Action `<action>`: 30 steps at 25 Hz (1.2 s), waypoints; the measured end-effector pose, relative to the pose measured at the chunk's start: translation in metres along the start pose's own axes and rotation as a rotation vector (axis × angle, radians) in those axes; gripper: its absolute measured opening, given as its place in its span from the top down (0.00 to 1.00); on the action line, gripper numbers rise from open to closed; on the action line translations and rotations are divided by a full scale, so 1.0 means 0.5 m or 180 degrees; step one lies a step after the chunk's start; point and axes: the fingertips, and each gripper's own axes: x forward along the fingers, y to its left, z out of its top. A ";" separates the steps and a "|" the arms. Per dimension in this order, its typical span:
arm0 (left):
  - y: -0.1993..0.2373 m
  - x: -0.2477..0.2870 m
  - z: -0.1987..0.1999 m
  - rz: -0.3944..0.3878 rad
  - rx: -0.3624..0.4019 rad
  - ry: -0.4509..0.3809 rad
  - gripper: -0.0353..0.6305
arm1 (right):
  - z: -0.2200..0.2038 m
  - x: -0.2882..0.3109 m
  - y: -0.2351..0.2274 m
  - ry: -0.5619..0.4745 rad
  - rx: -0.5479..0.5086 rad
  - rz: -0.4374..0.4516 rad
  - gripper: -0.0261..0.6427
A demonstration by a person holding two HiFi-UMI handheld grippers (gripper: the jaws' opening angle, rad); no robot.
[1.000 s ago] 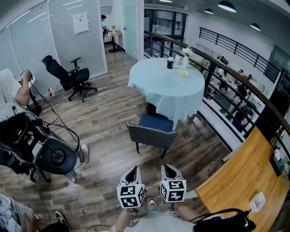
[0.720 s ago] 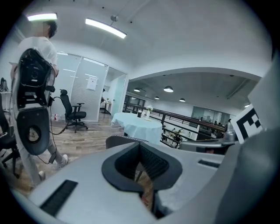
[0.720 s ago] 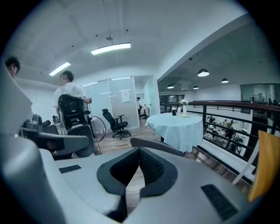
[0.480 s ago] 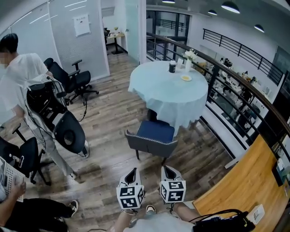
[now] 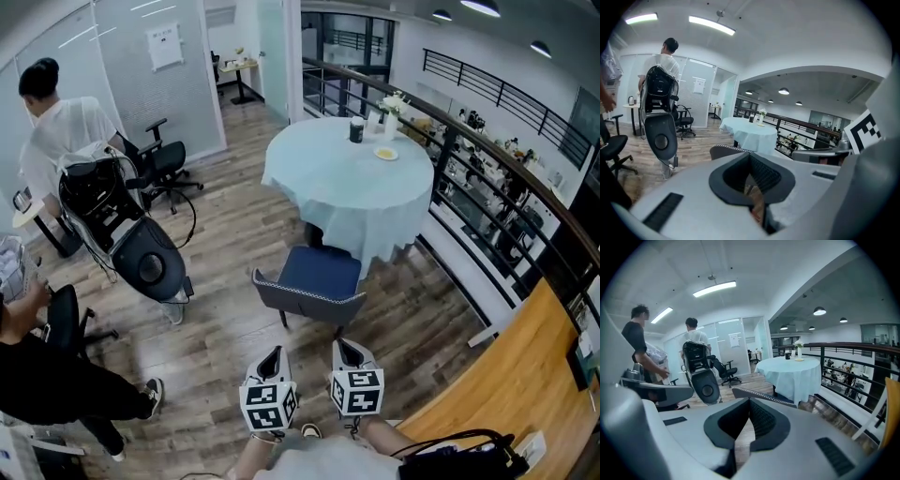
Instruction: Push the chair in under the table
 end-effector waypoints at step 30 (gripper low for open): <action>0.108 0.290 0.129 -0.0243 0.0049 0.0111 0.94 | 0.106 0.264 -0.082 0.0113 0.0180 -0.0262 0.94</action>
